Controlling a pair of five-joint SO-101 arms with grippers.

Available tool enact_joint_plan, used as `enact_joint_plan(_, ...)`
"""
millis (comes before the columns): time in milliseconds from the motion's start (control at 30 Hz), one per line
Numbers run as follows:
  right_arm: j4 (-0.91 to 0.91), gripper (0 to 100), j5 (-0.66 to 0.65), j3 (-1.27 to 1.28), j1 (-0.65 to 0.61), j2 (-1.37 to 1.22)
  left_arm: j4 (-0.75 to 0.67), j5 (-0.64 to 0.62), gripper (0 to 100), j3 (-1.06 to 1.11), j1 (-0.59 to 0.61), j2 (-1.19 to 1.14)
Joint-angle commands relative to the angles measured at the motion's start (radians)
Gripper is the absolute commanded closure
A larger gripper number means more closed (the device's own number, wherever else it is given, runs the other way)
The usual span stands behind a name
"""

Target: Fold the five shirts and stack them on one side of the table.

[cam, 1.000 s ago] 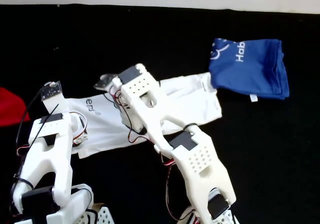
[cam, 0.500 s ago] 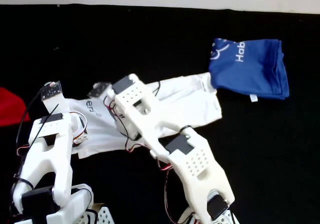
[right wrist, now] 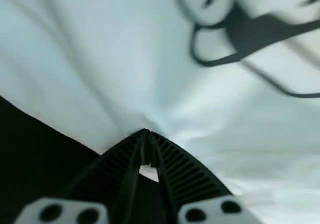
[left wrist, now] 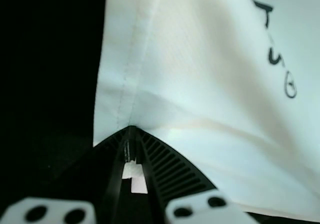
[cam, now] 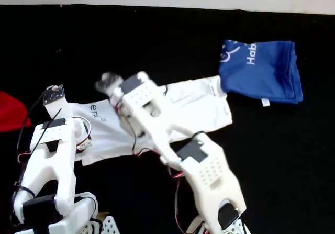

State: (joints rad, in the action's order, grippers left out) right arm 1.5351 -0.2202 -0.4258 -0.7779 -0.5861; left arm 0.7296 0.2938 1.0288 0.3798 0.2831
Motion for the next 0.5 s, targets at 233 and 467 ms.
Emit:
enact_joint_plan(233,0.222,99.3,0.002,-0.228,0.225,0.344,0.060,0.006,99,-0.071,0.010,0.008)
enact_joint_plan(467,0.225,95.0,0.006,-0.225,0.288,0.392,0.489,0.005,98,-0.446,0.013,0.007)
